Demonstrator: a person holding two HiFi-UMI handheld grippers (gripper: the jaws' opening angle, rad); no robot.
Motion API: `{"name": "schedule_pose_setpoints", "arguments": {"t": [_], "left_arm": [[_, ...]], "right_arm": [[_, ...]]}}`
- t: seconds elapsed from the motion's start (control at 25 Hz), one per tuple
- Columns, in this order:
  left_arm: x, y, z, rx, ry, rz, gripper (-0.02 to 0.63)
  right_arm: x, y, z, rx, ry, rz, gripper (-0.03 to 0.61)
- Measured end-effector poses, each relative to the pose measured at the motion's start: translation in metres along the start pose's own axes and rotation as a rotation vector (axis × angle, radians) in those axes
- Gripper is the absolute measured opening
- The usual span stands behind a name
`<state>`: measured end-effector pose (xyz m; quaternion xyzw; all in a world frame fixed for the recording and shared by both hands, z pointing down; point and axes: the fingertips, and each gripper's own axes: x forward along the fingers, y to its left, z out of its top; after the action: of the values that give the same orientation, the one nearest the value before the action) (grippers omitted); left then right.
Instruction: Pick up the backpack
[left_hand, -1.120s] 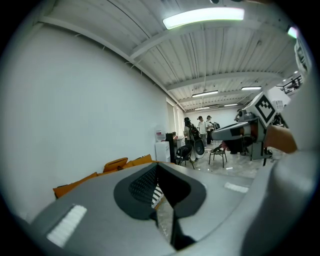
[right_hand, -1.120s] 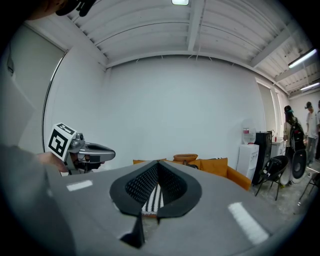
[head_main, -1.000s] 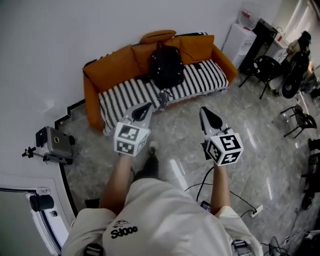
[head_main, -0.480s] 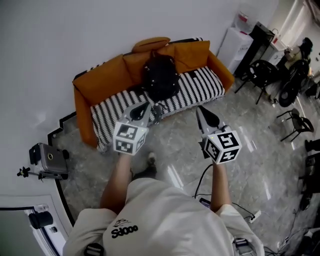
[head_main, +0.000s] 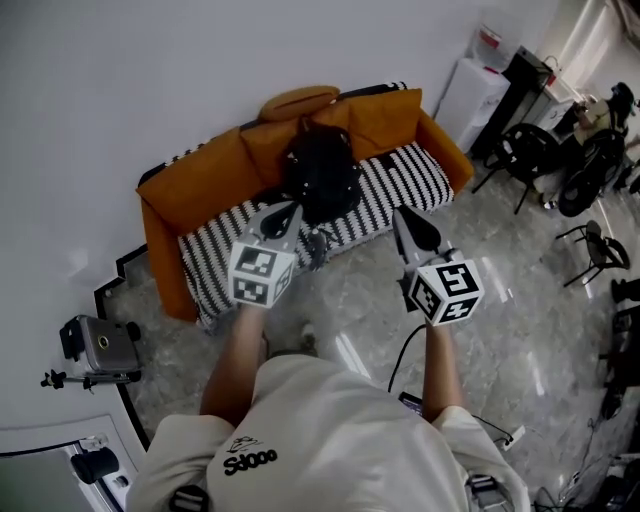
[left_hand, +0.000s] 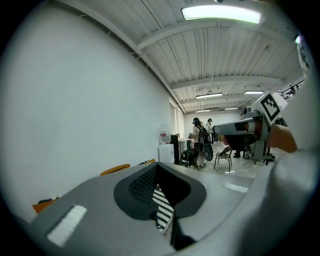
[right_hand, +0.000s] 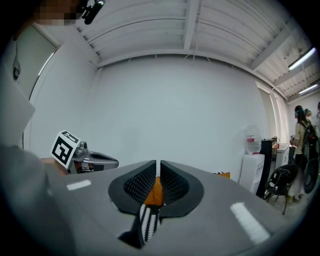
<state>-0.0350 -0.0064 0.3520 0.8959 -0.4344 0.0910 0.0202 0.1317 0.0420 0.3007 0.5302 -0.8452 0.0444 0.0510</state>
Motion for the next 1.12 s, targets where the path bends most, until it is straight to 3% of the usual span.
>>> {"name": "schedule_pose_setpoints", "arguments": {"t": [0.16,0.6,0.96,1.12], "left_arm": [[0.022,0.026,-0.001,-0.005,0.003,0.001,0.011],[0.078,0.092,-0.022,-0.009,0.036,-0.015,0.011],[0.107,0.121,-0.04,-0.034,0.07,-0.038,0.011],[0.118,0.129,-0.051,-0.052,0.098,-0.035,0.011]], "right_arm": [[0.029,-0.013,0.001,0.024,-0.002,-0.018,0.004],[0.107,-0.045,-0.011,0.033,0.065,-0.09,0.003],[0.137,-0.062,-0.039,0.036,0.2,-0.153,0.003],[0.151,-0.068,-0.045,0.045,0.218,-0.14,0.005]]}}
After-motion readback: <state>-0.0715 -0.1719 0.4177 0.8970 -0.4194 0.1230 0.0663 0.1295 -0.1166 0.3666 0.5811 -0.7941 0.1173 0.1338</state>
